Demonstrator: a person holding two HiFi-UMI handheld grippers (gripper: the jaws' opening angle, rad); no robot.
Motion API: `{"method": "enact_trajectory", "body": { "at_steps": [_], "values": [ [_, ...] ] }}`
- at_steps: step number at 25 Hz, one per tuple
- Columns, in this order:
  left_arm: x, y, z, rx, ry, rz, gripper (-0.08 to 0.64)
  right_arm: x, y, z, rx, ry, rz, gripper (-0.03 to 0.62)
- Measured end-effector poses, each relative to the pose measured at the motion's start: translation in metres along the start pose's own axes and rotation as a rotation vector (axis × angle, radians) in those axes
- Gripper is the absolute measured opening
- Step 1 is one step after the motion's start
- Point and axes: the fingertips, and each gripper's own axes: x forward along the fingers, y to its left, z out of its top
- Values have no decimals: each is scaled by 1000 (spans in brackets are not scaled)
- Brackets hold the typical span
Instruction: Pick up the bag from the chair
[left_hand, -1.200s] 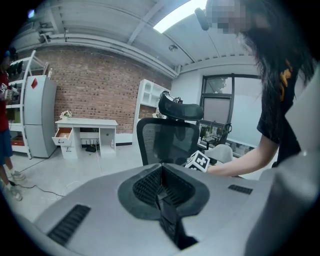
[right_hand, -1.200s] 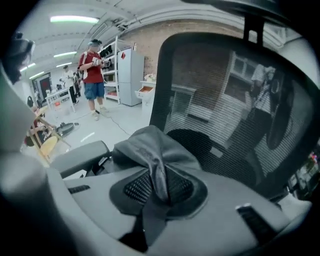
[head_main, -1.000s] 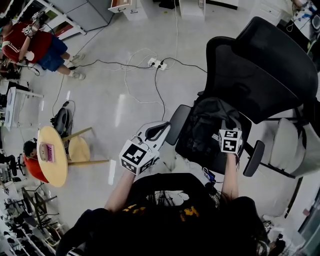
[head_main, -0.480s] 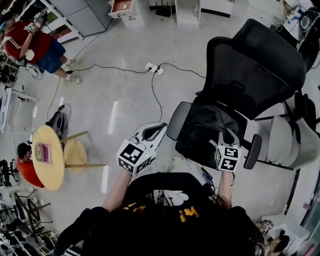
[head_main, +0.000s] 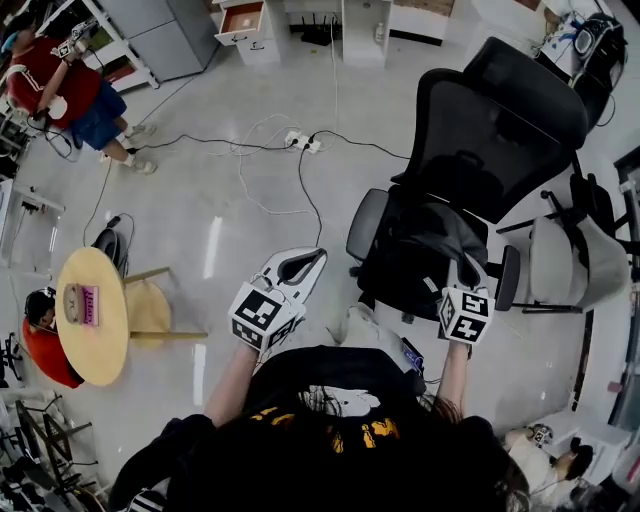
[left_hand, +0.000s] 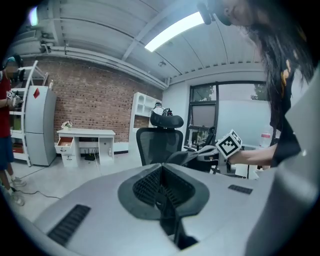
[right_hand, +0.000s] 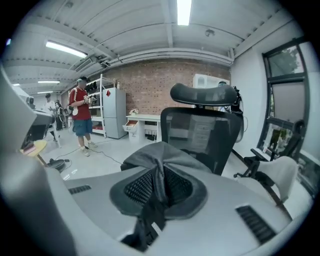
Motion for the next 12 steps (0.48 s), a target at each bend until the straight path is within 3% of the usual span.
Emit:
{"method": "enact_trajectory", "body": {
  "at_steps": [5, 12],
  "values": [
    [-38, -6, -15, -10, -1, -24, 9, -48, 17, 23, -5, -79, -33, 41],
    [-76, -14, -29, -13, -9, -61, 9, -99, 46, 25, 7, -110, -77, 41]
  ]
}}
